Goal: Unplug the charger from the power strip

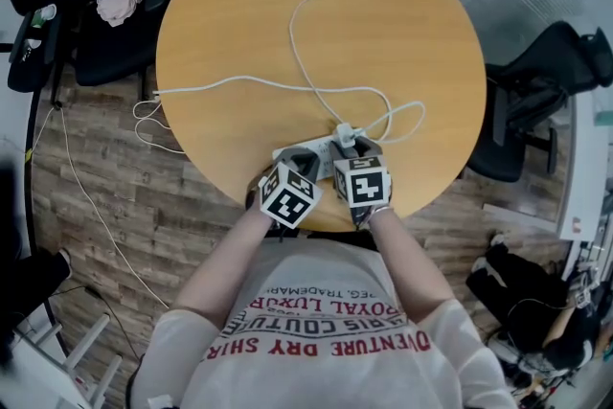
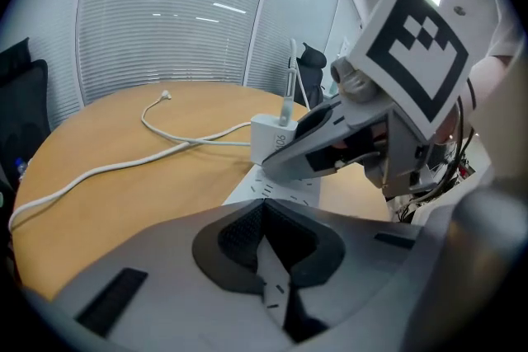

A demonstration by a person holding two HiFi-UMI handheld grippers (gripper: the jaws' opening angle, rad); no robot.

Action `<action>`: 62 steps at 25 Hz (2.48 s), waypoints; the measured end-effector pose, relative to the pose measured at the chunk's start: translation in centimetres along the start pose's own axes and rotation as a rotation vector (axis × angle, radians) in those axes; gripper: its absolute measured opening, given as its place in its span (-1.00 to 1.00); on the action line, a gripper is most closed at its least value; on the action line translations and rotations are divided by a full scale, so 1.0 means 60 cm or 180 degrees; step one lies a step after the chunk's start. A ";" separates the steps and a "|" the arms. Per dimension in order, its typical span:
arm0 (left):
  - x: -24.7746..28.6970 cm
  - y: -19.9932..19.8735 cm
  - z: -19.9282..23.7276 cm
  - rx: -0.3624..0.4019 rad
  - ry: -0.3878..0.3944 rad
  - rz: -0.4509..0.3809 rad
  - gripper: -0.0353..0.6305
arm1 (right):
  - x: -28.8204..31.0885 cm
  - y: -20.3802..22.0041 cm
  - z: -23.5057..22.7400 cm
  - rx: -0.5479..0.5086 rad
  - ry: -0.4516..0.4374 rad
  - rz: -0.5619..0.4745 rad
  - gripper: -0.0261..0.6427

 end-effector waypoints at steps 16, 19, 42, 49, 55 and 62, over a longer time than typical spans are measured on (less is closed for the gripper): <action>0.002 -0.001 0.001 0.0004 -0.0021 0.0002 -0.79 | 0.000 -0.004 0.006 -0.0057 0.0041 0.0060 -0.45; 0.002 -0.003 0.003 0.0021 -0.0025 0.0005 -0.79 | -0.008 -0.008 0.004 0.0012 0.0037 0.0008 -0.46; -0.097 -0.116 0.017 0.0084 -0.0481 -0.1224 -0.79 | -0.166 -0.124 -0.029 -0.0021 -0.0405 -0.1273 -0.46; -0.191 -0.218 0.023 0.0084 -0.0776 -0.2017 -0.79 | -0.222 -0.184 -0.032 -0.0097 -0.0488 -0.1784 -0.46; -0.288 -0.283 0.020 0.0153 -0.0954 -0.2625 -0.79 | -0.274 -0.234 -0.026 -0.0159 -0.0528 -0.2288 -0.46; -0.353 -0.301 0.011 0.0487 -0.1076 -0.2837 -0.79 | -0.306 -0.249 -0.019 -0.0024 -0.0641 -0.2602 -0.46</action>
Point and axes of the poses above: the fingertips, and each gripper's own axes: x forward along the fingers, z to its left, y out of its underside, the point moved 9 cm from there along -x, backward along the fingers, and after that the axes turned 9 degrees about -z, right-handed, at the moved point
